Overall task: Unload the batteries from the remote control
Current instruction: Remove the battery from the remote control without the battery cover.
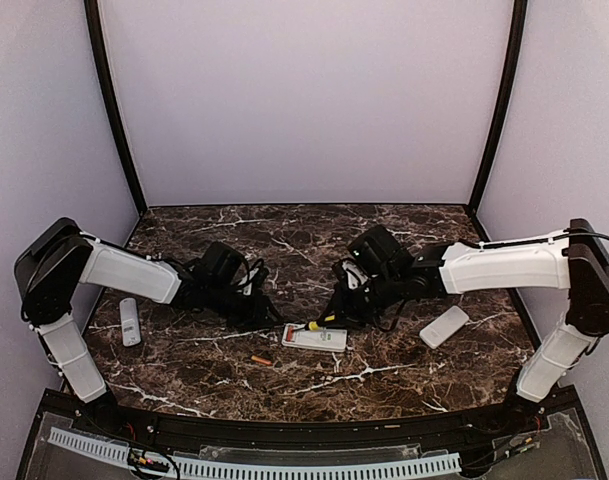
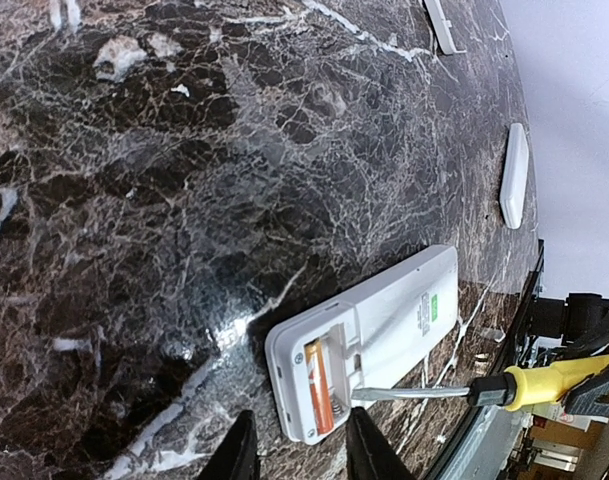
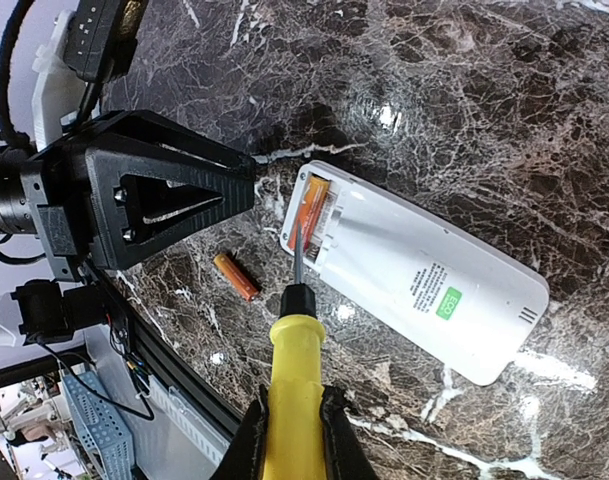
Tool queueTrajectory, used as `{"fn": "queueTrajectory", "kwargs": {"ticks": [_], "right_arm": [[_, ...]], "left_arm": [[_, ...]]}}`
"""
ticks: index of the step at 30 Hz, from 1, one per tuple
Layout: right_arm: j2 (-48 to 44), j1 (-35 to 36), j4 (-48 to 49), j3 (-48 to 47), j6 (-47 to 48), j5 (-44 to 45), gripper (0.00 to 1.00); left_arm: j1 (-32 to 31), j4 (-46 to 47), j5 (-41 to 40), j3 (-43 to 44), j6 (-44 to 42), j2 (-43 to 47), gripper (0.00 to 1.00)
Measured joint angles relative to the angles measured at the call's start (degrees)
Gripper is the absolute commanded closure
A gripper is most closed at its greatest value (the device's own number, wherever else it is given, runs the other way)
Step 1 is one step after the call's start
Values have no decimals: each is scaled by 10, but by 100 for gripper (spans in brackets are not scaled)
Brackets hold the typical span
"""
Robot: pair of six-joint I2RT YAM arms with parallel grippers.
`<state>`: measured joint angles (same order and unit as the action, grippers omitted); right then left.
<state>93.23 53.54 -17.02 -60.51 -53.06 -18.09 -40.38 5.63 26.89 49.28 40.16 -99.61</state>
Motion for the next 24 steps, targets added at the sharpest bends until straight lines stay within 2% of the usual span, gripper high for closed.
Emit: {"fn": "queueTrajectory", "kwargs": {"ticks": [12,24], "right_arm": [[21,2,-23,-23,-8,3,100],[40,6,-45,-44,-11,15,100]], "left_arm": [[-1,0,13,0,0,-28,73],[-8,0,17,7,-2,-42,81]]}}
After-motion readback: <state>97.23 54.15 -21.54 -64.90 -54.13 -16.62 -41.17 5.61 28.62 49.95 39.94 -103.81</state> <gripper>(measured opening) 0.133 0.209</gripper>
